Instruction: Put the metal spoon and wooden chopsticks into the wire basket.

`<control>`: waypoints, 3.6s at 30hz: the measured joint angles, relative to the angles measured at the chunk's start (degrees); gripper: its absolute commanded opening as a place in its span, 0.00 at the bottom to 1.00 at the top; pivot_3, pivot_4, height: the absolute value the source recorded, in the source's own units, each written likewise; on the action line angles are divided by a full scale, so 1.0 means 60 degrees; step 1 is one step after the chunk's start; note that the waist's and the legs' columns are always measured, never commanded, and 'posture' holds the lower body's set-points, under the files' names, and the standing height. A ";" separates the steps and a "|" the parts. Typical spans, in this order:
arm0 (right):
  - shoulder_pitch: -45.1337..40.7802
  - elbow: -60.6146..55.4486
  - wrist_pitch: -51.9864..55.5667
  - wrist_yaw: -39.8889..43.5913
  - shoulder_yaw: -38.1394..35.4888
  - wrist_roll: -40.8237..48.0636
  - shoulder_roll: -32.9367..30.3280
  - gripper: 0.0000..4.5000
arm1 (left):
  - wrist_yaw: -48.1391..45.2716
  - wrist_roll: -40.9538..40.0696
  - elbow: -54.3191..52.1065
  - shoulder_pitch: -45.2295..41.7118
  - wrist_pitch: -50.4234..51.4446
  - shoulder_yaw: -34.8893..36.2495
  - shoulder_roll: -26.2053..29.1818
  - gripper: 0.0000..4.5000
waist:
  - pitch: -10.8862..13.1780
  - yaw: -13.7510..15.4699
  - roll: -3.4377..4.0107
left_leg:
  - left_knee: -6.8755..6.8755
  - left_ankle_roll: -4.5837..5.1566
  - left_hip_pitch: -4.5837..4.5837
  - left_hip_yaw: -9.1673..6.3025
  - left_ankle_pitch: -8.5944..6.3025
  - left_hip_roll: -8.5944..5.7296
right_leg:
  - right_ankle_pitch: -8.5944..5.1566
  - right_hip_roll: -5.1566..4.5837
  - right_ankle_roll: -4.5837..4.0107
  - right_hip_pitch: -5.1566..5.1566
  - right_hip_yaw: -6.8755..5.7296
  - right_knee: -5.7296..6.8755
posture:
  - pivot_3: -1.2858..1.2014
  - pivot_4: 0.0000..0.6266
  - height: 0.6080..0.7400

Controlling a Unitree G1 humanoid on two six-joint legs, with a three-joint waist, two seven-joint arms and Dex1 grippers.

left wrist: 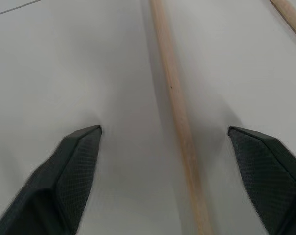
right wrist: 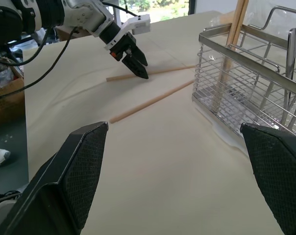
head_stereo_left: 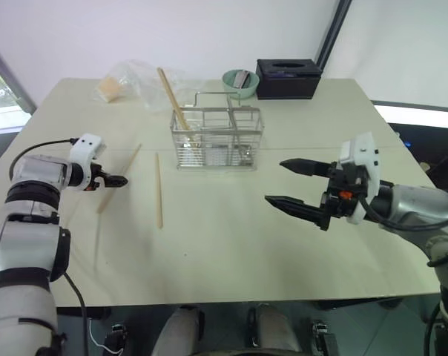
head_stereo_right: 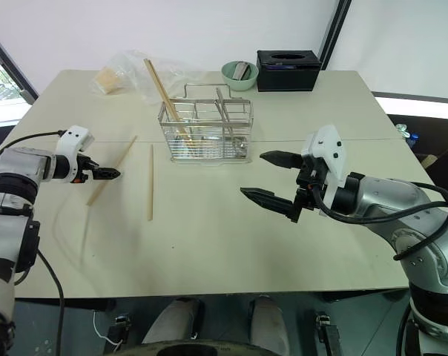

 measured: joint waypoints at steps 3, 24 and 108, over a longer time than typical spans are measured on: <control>0.0003 0.0004 -0.0048 -0.0046 0.0000 -0.0007 0.0000 1.00 | -0.0039 0.0091 0.0144 -0.0044 -0.0017 0.0180 -0.0035 0.24 | 0.0000 0.0005 0.0000 | 0.0001 0.0000 0.0000 0.0000 0.0000 -0.0009 | -0.0001 0.0003 0.0004 0.0004 -0.0005 -0.0001 | 0.52 0.24 0.31; 0.0273 0.0219 -0.0370 0.0192 -0.0012 -0.0192 -0.0159 1.00 | 0.4141 -0.1817 -0.0749 -0.0672 -0.2251 0.4394 -0.0430 0.01 | -0.0002 0.0019 -0.0046 | 0.0003 -0.0002 -0.0008 -0.0014 0.0000 -0.0024 | -0.0005 -0.0036 0.0019 0.0007 -0.0025 -0.0003 | 0.52 0.24 0.31; 0.0306 0.1020 -0.0501 -0.0898 0.0202 -0.0207 0.0772 1.00 | 1.0096 -0.3973 -1.0795 0.1412 1.0615 0.4735 -0.3442 1.00 | 0.0019 0.0018 -0.0007 | 0.0018 -0.0039 0.0017 -0.0032 0.0015 -0.0022 | -0.0004 0.0019 0.0046 0.0041 -0.0006 -0.0001 | 0.52 0.24 0.31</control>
